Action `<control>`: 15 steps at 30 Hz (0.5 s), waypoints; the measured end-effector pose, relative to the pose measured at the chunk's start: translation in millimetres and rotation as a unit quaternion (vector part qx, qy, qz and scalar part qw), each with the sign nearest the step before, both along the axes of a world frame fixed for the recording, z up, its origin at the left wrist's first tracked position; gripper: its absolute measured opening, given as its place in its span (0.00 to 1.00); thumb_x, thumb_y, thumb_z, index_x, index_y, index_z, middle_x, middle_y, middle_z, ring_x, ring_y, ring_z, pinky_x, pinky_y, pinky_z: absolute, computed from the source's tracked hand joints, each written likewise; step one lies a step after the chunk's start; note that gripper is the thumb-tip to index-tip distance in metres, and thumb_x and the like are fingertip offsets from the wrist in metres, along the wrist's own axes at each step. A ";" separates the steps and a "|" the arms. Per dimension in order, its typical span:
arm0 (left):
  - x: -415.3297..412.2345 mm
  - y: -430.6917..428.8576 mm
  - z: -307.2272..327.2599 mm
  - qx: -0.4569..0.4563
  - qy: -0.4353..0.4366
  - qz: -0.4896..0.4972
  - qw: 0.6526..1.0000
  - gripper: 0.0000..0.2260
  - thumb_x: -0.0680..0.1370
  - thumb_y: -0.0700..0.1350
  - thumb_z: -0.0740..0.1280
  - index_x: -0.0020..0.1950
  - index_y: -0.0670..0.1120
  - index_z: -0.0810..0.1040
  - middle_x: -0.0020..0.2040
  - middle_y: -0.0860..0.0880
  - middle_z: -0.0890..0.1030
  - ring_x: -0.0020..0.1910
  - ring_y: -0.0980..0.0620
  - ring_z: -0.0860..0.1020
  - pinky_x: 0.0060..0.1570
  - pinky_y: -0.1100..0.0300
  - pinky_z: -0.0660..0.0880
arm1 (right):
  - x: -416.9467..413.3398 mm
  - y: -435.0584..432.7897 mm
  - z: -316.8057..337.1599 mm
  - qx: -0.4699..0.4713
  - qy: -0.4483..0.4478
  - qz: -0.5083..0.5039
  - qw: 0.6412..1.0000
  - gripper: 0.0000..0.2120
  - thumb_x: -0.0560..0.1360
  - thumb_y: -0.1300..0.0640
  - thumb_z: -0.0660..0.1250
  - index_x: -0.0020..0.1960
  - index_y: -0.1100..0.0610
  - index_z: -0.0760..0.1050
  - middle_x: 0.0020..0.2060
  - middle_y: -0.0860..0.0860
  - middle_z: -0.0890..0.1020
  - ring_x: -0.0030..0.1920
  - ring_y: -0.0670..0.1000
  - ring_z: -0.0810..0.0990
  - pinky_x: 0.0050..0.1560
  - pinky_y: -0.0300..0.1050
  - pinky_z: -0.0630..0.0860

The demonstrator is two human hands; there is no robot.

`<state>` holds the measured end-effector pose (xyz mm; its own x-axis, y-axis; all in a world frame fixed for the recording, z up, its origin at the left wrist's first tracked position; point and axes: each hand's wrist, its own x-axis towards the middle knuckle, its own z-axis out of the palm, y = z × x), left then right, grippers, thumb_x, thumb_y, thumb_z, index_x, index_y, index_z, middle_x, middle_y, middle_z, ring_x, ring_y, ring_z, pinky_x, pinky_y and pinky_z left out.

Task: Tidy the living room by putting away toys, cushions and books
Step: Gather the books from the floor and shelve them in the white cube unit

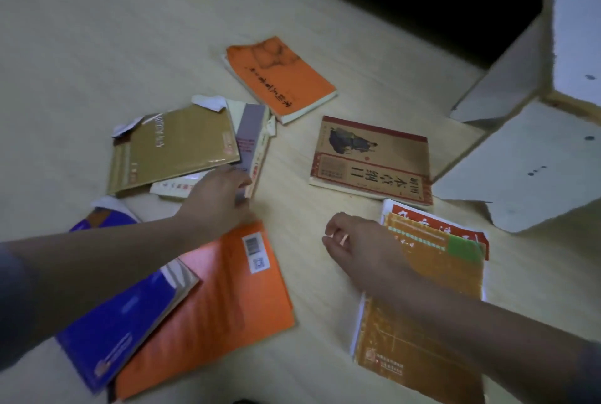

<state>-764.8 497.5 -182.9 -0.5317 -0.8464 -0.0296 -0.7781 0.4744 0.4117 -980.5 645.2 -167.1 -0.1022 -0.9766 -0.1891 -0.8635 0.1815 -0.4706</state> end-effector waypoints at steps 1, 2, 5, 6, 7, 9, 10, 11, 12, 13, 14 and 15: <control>17.7 -9.3 -1.2 -0.012 -0.009 0.025 1.000 0.10 0.70 0.43 0.69 0.51 0.43 0.80 0.49 0.43 0.78 0.50 0.41 0.77 0.48 0.54 0.72 | 8.3 -16.5 -1.3 0.000 0.009 0.029 1.000 0.07 0.78 0.48 0.62 0.52 0.49 0.74 0.44 0.43 0.81 0.43 0.46 0.77 0.41 0.42 0.71; 19.5 -15.0 -2.6 -0.017 -0.019 0.031 0.999 0.13 0.71 0.43 0.69 0.54 0.42 0.79 0.52 0.41 0.78 0.52 0.39 0.77 0.50 0.53 0.73 | 7.2 -20.8 1.3 0.001 0.018 0.037 0.999 0.07 0.78 0.48 0.62 0.51 0.50 0.74 0.45 0.44 0.81 0.44 0.47 0.78 0.41 0.43 0.70; 35.8 -39.3 -4.2 0.001 -0.093 0.042 0.995 0.26 0.72 0.45 0.72 0.68 0.41 0.71 0.68 0.38 0.70 0.64 0.37 0.70 0.63 0.49 0.68 | 18.9 -45.1 4.6 -0.005 0.030 0.084 0.996 0.06 0.77 0.49 0.62 0.51 0.50 0.75 0.45 0.43 0.80 0.45 0.47 0.78 0.40 0.42 0.67; 44.2 -50.7 -4.6 0.014 -0.119 0.052 0.991 0.29 0.73 0.46 0.71 0.71 0.42 0.67 0.72 0.39 0.65 0.69 0.38 0.66 0.65 0.49 0.65 | 25.8 -52.2 6.0 -0.004 0.030 0.102 0.994 0.06 0.77 0.49 0.62 0.51 0.49 0.75 0.45 0.43 0.80 0.45 0.47 0.77 0.40 0.42 0.67; 49.8 -61.1 -5.1 0.027 -0.145 0.056 0.987 0.30 0.73 0.47 0.71 0.73 0.43 0.65 0.74 0.40 0.62 0.71 0.39 0.63 0.66 0.49 0.64 | 30.6 -55.0 7.9 -0.006 0.028 0.120 0.992 0.06 0.77 0.49 0.62 0.52 0.49 0.75 0.45 0.43 0.79 0.45 0.46 0.77 0.40 0.42 0.68; 62.9 -80.5 -7.9 0.035 -0.175 0.056 0.982 0.30 0.72 0.47 0.71 0.71 0.43 0.65 0.71 0.41 0.66 0.68 0.40 0.67 0.64 0.48 0.68 | 43.8 -58.6 8.6 0.002 0.015 0.154 0.988 0.07 0.77 0.49 0.62 0.52 0.49 0.75 0.45 0.43 0.79 0.43 0.45 0.76 0.41 0.41 0.69; 67.6 -86.0 -9.8 0.031 -0.178 0.049 0.982 0.28 0.72 0.48 0.72 0.68 0.43 0.68 0.66 0.41 0.70 0.63 0.40 0.71 0.59 0.49 0.71 | 49.9 -57.8 7.5 0.010 0.005 0.168 0.986 0.07 0.77 0.49 0.62 0.52 0.49 0.75 0.44 0.43 0.79 0.43 0.45 0.76 0.42 0.41 0.70; 71.4 -89.8 -12.5 0.027 -0.171 0.047 0.984 0.26 0.71 0.50 0.72 0.65 0.42 0.70 0.60 0.43 0.73 0.58 0.41 0.73 0.52 0.50 0.73 | 56.4 -57.9 4.8 0.019 -0.007 0.181 0.983 0.07 0.77 0.49 0.62 0.51 0.49 0.75 0.44 0.43 0.80 0.43 0.45 0.76 0.43 0.41 0.70; 72.7 -90.9 -13.4 0.025 -0.158 0.047 0.986 0.23 0.71 0.50 0.72 0.62 0.42 0.72 0.56 0.44 0.74 0.54 0.42 0.75 0.47 0.52 0.73 | 61.9 -57.3 2.9 0.029 -0.017 0.189 0.981 0.07 0.77 0.49 0.62 0.51 0.49 0.75 0.45 0.44 0.80 0.44 0.45 0.77 0.43 0.41 0.70; 72.2 -91.8 -13.6 0.020 -0.148 0.046 0.988 0.20 0.72 0.50 0.71 0.59 0.41 0.73 0.54 0.44 0.75 0.53 0.42 0.75 0.45 0.53 0.73 | 66.5 -56.9 1.4 0.039 -0.024 0.193 0.980 0.06 0.77 0.49 0.62 0.51 0.49 0.76 0.45 0.44 0.80 0.45 0.46 0.77 0.43 0.42 0.70; 72.5 -93.4 -14.4 0.015 -0.147 0.046 0.988 0.17 0.73 0.49 0.70 0.57 0.41 0.75 0.53 0.44 0.75 0.53 0.42 0.76 0.44 0.53 0.73 | 72.6 -58.1 -1.3 0.052 -0.029 0.198 0.978 0.07 0.77 0.50 0.62 0.51 0.50 0.76 0.45 0.45 0.80 0.46 0.46 0.77 0.43 0.41 0.69; 72.9 -95.2 -13.4 0.007 -0.157 0.046 0.987 0.15 0.74 0.48 0.69 0.56 0.41 0.76 0.53 0.44 0.76 0.53 0.42 0.76 0.45 0.53 0.72 | 79.3 -59.4 -3.9 0.063 -0.036 0.201 0.977 0.07 0.77 0.50 0.62 0.51 0.50 0.76 0.46 0.45 0.80 0.47 0.46 0.77 0.42 0.41 0.68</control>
